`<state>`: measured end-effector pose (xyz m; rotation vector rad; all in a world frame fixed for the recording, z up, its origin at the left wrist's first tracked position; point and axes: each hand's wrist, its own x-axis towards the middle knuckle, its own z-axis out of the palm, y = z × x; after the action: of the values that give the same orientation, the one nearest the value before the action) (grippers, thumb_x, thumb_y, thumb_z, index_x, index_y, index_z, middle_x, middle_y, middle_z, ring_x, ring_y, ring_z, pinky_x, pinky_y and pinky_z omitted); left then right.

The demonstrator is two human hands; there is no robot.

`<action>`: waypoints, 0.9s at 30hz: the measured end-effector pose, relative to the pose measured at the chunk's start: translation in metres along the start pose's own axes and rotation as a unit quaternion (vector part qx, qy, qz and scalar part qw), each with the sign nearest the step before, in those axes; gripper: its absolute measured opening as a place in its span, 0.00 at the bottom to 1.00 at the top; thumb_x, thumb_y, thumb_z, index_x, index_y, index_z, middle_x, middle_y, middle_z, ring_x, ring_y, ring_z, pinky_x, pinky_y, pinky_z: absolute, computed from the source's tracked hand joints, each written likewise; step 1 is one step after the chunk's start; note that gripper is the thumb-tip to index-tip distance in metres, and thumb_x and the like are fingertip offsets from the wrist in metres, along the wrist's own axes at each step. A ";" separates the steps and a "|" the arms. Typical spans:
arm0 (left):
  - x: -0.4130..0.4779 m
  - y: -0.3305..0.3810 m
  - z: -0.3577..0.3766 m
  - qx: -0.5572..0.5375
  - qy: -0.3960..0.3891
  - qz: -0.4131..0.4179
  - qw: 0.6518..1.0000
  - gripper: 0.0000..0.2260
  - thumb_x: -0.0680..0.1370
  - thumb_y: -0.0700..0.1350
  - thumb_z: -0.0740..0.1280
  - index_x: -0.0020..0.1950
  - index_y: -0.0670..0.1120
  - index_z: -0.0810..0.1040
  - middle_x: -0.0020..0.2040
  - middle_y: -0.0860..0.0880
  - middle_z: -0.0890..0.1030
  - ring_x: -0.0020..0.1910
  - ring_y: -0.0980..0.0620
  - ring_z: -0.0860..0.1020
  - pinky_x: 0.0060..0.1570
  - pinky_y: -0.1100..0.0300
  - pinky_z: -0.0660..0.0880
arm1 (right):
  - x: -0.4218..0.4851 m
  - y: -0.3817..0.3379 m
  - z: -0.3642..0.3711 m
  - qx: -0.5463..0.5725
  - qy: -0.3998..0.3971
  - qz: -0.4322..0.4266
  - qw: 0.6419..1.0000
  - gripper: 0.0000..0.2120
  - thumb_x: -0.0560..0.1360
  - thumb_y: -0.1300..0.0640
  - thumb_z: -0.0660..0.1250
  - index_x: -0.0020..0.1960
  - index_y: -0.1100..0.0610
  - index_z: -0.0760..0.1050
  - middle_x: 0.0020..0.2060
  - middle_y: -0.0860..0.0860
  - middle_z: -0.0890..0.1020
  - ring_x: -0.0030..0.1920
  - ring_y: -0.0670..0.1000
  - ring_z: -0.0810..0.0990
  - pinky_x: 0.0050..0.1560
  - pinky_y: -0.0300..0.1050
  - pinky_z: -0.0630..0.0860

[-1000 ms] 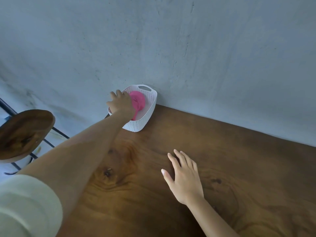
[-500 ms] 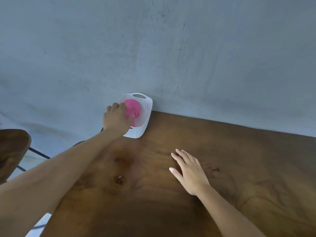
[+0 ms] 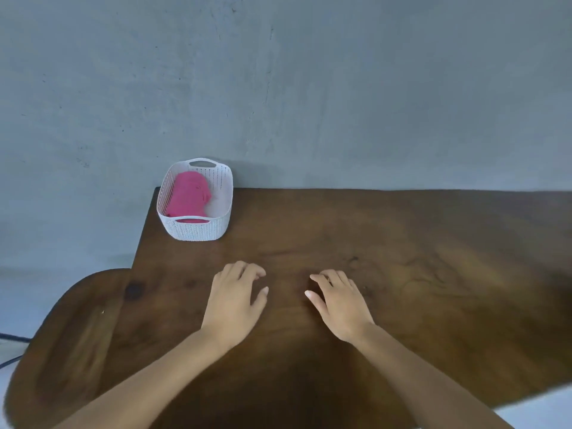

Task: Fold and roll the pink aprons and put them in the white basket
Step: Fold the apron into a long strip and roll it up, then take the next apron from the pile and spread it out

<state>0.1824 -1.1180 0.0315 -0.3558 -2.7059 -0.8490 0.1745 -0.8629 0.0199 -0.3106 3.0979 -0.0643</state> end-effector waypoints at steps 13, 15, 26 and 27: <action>-0.054 0.058 0.064 -0.039 -0.134 0.041 0.989 0.11 0.77 0.54 0.70 0.59 0.57 0.77 0.55 0.61 0.73 0.59 0.56 0.71 0.58 0.57 0.66 | -0.172 0.036 0.013 0.052 0.083 0.166 0.981 0.21 0.83 0.40 0.52 0.67 0.48 0.74 0.62 0.43 0.76 0.61 0.46 0.73 0.62 0.41 0.71; -0.056 0.070 0.070 -0.037 -0.145 0.050 0.988 0.11 0.77 0.53 0.71 0.59 0.57 0.77 0.55 0.60 0.73 0.59 0.56 0.72 0.58 0.57 0.66 | -0.197 0.045 0.016 0.067 0.097 0.189 0.975 0.23 0.83 0.39 0.51 0.66 0.49 0.75 0.61 0.43 0.76 0.61 0.46 0.72 0.62 0.42 0.73; -0.068 0.158 0.118 -0.026 -0.186 0.102 0.977 0.09 0.79 0.54 0.69 0.58 0.58 0.76 0.56 0.62 0.72 0.60 0.59 0.70 0.60 0.58 0.67 | -0.302 0.123 0.025 0.121 0.148 0.301 0.934 0.26 0.83 0.37 0.47 0.64 0.48 0.77 0.60 0.41 0.78 0.63 0.43 0.72 0.62 0.44 0.74; -0.069 0.170 0.124 -0.028 -0.189 0.104 0.976 0.08 0.79 0.54 0.70 0.57 0.58 0.76 0.55 0.62 0.72 0.59 0.59 0.71 0.59 0.58 0.67 | -0.310 0.133 0.025 0.124 0.147 0.307 0.932 0.26 0.83 0.37 0.47 0.64 0.48 0.77 0.60 0.40 0.77 0.63 0.43 0.72 0.62 0.42 0.73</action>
<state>0.2758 -0.9203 -0.0013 -0.8787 -2.9137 -0.8727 0.4531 -0.6719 -0.0035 0.7365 3.2476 -0.5207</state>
